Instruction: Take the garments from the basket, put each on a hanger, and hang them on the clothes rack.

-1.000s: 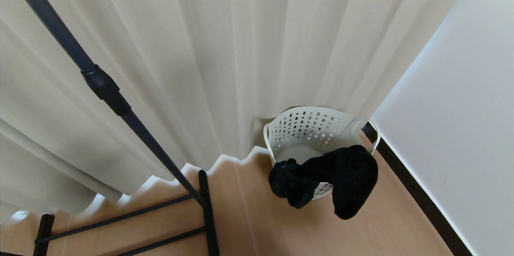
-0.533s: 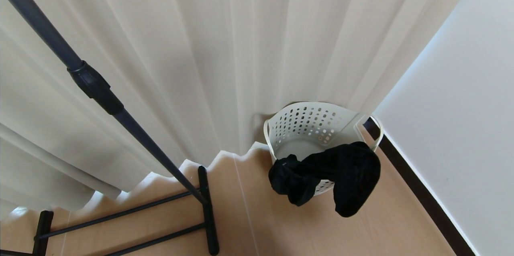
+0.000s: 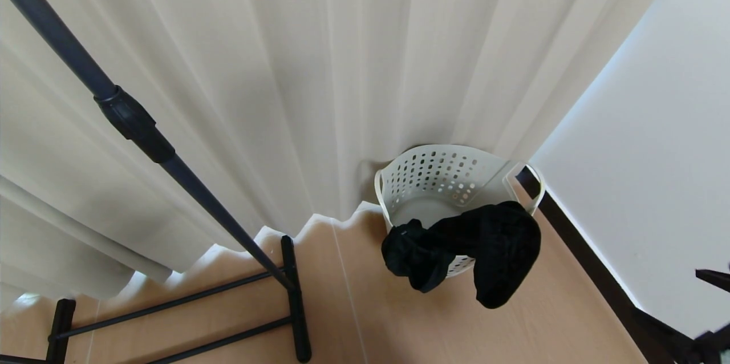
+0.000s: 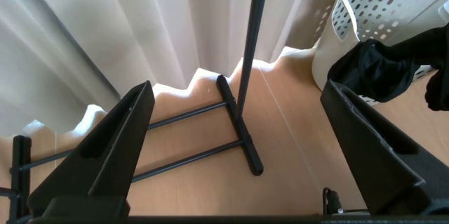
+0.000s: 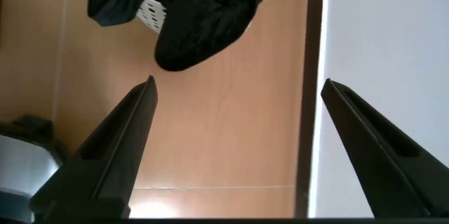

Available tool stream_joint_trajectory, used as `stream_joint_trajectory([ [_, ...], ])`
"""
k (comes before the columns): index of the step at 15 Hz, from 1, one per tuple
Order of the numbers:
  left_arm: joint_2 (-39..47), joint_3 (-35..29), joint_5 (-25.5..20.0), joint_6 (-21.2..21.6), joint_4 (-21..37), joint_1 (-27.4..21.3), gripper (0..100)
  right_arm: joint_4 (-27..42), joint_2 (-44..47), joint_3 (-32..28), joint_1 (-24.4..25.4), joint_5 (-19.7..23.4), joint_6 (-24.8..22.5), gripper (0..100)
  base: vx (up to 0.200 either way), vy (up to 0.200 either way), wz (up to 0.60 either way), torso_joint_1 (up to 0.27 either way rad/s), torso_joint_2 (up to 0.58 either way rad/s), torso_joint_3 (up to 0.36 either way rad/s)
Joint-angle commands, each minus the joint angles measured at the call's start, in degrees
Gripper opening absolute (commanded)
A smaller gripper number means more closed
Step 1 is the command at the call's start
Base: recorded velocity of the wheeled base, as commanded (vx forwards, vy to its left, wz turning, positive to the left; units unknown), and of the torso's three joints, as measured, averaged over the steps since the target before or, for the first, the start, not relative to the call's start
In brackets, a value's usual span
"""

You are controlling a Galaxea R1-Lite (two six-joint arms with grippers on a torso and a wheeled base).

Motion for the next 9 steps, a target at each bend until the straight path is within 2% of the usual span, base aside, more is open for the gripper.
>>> stream_joint_trajectory([
  [1, 0.0, 0.0, 0.0, 0.0, 0.0, 0.0, 100, -0.9, 26.2, -18.0, 0.9, -0.7, -11.6, 100, 0.0, 0.0, 0.0, 0.0, 0.0, 0.0],
  [3, 0.0, 0.0, 0.0, 0.0, 0.0, -0.1, 100, -0.9, 34.0, -26.3, 1.2, -5.6, -22.7, 100, 0.0, 0.0, 0.0, 0.0, 0.0, 0.0],
  [4, 0.0, 0.0, 0.0, 0.0, 0.0, 0.0, 100, -0.9, 36.2, -28.3, 1.5, -6.6, -25.0, 100, 0.0, 0.0, 0.0, 0.0, 0.0, 0.0],
  [5, 0.0, 0.0, 0.0, 0.0, 0.0, 0.0, 100, -0.8, 41.3, -32.8, 3.3, -8.1, -29.5, 100, 0.0, 0.0, 0.0, 0.0, 0.0, 0.0],
  [6, 0.0, 0.0, 0.0, 0.0, 0.0, 0.0, 100, -0.8, 43.6, -34.5, 3.6, -8.2, -31.0, 100, 0.0, 0.0, 0.0, 0.0, 0.0, 0.0],
  [7, 0.0, 0.0, 0.0, 0.0, 0.0, 0.0, 100, -1.0, 48.8, -38.4, 4.1, -9.2, -35.7, 100, 0.0, 0.0, 0.0, 0.0, 0.0, 0.0],
  [8, 0.0, 0.0, 0.0, 0.0, 0.0, 0.0, 100, -1.0, 52.0, -41.7, 4.2, -11.4, -37.9, 100, 0.0, 0.0, 0.0, 0.0, 0.0, 0.0],
  [9, 0.0, 0.0, 0.0, 0.0, 0.0, 0.0, 100, -1.1, 56.3, -45.1, 4.4, -14.3, -38.2, 100, 0.0, 0.0, 0.0, 0.0, 0.0, 0.0],
])
